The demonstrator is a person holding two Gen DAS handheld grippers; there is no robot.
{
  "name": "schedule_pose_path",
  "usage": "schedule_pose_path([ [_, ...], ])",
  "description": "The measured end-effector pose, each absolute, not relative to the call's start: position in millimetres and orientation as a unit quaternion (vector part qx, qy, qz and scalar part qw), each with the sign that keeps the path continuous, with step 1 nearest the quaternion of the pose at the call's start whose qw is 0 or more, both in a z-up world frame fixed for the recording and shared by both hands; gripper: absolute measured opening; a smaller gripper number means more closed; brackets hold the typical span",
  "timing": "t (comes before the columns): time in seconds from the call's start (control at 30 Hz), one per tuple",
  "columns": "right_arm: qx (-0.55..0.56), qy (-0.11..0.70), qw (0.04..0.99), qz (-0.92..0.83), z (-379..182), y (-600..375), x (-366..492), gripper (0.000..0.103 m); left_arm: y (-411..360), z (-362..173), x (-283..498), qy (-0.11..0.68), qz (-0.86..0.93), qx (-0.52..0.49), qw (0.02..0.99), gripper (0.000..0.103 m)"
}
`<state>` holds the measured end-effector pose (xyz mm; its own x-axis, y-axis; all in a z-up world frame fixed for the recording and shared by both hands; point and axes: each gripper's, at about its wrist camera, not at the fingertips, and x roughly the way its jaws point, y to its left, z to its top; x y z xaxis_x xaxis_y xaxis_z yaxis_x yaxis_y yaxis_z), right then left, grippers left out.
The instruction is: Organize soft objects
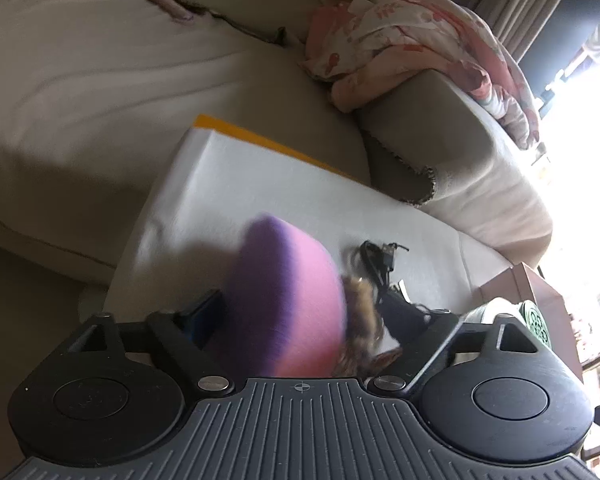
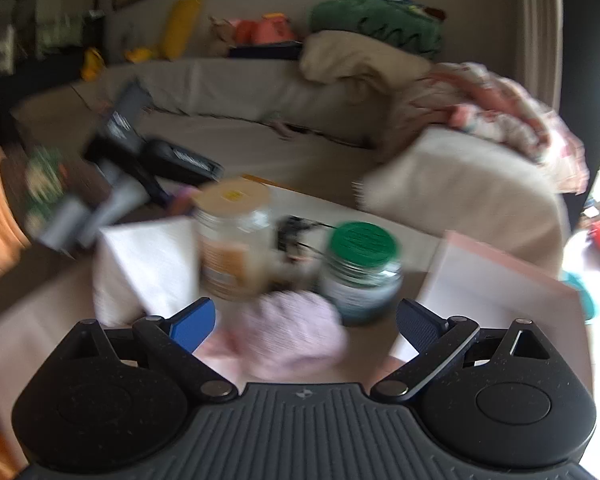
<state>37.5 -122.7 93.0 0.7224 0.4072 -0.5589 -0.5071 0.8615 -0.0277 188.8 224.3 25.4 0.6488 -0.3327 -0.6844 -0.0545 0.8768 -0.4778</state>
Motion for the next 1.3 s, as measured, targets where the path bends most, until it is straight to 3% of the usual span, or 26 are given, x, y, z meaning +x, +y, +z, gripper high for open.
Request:
schedule_pose_path([
  [0.03,-0.081,0.284,0.920,0.256,93,-116,39,0.098,227,23,186,0.407,-0.089,-0.241,0.877,0.092],
  [0.07,-0.078,0.287,0.918,0.263,94,-108,36,0.098,229,23,183,0.398,-0.097,-0.242,0.880,0.080],
  [0.1,-0.078,0.287,0.915,0.272,93,-99,35,0.097,230,24,177,0.388,-0.092,-0.230,0.888,0.062],
  [0.17,-0.084,0.278,0.911,0.292,95,-80,31,0.097,233,27,161,0.360,-0.093,-0.217,0.902,0.057],
  [0.2,-0.088,0.274,0.909,0.302,97,-70,29,0.096,236,28,153,0.349,-0.100,-0.223,0.905,0.043],
  [0.27,-0.107,0.267,0.897,0.335,103,-48,25,0.089,242,29,134,0.323,-0.113,-0.230,0.911,0.040],
  [0.3,-0.130,0.259,0.889,0.353,106,-34,23,0.085,246,30,123,0.308,-0.111,-0.233,0.916,0.040],
  [0.43,-0.215,0.235,0.866,0.387,112,25,18,0.053,266,34,96,0.267,-0.107,-0.269,0.919,0.040],
  [0.47,-0.226,0.238,0.858,0.396,110,41,19,0.050,272,36,91,0.258,-0.106,-0.278,0.919,0.040],
  [0.7,-0.339,0.250,0.841,0.339,59,97,34,0.040,301,46,39,0.209,-0.081,-0.298,0.928,0.040],
  [1.0,-0.133,0.372,0.881,0.260,88,51,74,0.034,316,27,28,0.199,-0.092,-0.357,0.908,0.040],
  [1.23,-0.098,0.350,0.903,0.230,70,61,76,0.033,313,13,32,0.224,-0.099,-0.361,0.900,0.040],
  [1.3,-0.105,0.334,0.907,0.232,69,63,69,0.014,313,11,32,0.230,-0.094,-0.362,0.899,0.040],
])
